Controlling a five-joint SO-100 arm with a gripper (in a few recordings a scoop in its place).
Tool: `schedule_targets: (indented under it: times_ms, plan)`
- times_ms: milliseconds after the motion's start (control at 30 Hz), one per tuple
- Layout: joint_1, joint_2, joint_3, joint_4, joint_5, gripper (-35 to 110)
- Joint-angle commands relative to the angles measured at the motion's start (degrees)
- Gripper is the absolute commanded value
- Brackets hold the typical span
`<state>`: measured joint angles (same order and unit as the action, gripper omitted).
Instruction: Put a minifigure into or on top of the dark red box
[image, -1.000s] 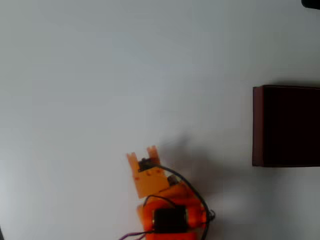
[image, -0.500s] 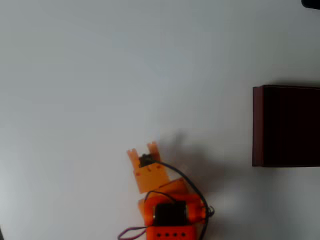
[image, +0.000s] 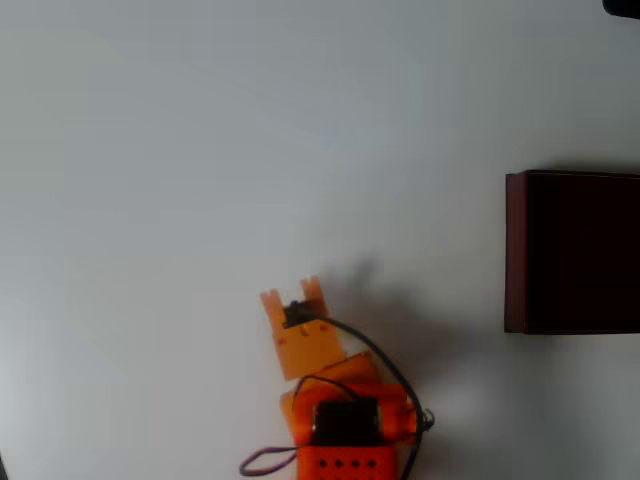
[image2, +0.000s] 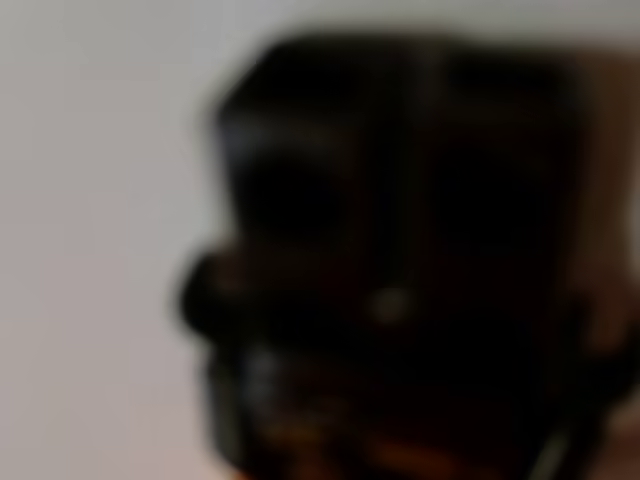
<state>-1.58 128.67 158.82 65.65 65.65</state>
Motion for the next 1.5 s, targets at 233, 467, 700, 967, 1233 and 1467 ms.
schedule_targets:
  times_ms: [233, 467, 700, 967, 1233, 1467]
  plan:
    - [-0.5, 1.6, -9.8, 7.6, 0.6, 0]
    - [9.2, 1.1, -34.8, 22.8, -9.0, 0]
    - [30.4, -8.8, -59.3, 30.2, -26.6, 0]
    - [47.0, -28.4, -76.7, 28.8, -35.2, 0]
    - [46.6, -47.1, -85.3, 23.4, -36.2, 1]
    - [43.6, -57.0, -89.8, 22.6, -38.7, 18]
